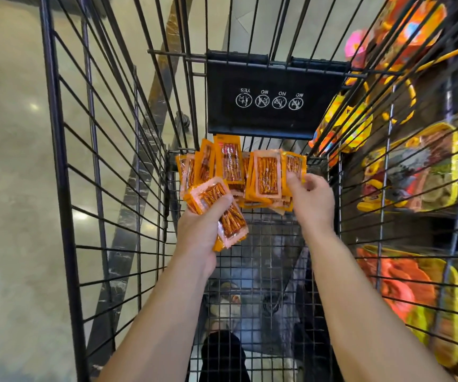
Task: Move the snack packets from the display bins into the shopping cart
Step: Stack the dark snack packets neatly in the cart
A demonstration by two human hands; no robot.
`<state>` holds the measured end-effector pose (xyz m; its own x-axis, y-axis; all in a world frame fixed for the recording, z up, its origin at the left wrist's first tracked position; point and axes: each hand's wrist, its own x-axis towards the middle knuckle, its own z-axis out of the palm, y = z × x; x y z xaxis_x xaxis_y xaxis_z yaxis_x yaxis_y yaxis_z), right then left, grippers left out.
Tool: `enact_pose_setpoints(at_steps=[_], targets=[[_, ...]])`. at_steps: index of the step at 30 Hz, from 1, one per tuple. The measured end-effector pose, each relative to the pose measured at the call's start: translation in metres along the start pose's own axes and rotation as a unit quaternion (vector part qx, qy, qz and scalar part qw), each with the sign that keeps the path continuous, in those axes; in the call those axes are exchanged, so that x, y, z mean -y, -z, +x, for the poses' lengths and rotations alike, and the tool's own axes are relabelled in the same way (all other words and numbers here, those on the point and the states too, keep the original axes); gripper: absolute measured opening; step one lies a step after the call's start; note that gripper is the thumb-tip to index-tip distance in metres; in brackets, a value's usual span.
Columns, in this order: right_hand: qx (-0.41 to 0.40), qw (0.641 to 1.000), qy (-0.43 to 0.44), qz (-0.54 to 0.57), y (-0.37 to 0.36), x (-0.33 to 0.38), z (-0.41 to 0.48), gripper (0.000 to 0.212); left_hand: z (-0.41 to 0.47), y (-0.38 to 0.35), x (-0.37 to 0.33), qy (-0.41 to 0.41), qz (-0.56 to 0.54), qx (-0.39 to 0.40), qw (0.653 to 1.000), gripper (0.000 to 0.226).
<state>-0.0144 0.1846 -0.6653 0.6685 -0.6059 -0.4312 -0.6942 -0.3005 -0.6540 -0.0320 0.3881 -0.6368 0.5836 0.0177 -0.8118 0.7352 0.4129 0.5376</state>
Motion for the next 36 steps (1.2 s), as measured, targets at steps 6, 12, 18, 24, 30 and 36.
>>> enact_pose_setpoints(at_steps=[6, 12, 18, 24, 30, 36], targets=[[0.017, 0.994, -0.092, -0.053, -0.014, -0.012, 0.036, 0.036, 0.001, 0.001, 0.004, 0.009, 0.012, 0.002, 1.000, 0.028], [-0.045, 0.993, -0.091, 0.056, -0.009, -0.005, 0.030, 0.015, 0.003, 0.000, 0.001, 0.011, 0.012, 0.002, 1.000, 0.025], [0.075, 0.970, -0.089, 0.213, -0.014, 0.014, 0.006, 0.011, 0.001, -0.003, -0.003, 0.005, 0.006, 0.005, 1.000, 0.030], [0.050, 0.997, -0.027, -0.058, -0.035, 0.020, -0.001, 0.023, 0.000, -0.002, -0.002, -0.004, 0.017, 0.003, 1.000, 0.025], [0.026, 0.995, -0.022, -0.096, -0.037, 0.024, 0.000, 0.022, -0.001, -0.003, -0.002, -0.003, 0.014, -0.001, 1.000, 0.028], [0.043, 0.995, -0.066, 0.060, -0.037, 0.024, -0.003, 0.020, -0.004, -0.004, -0.007, -0.010, 0.017, -0.006, 1.000, 0.036]])
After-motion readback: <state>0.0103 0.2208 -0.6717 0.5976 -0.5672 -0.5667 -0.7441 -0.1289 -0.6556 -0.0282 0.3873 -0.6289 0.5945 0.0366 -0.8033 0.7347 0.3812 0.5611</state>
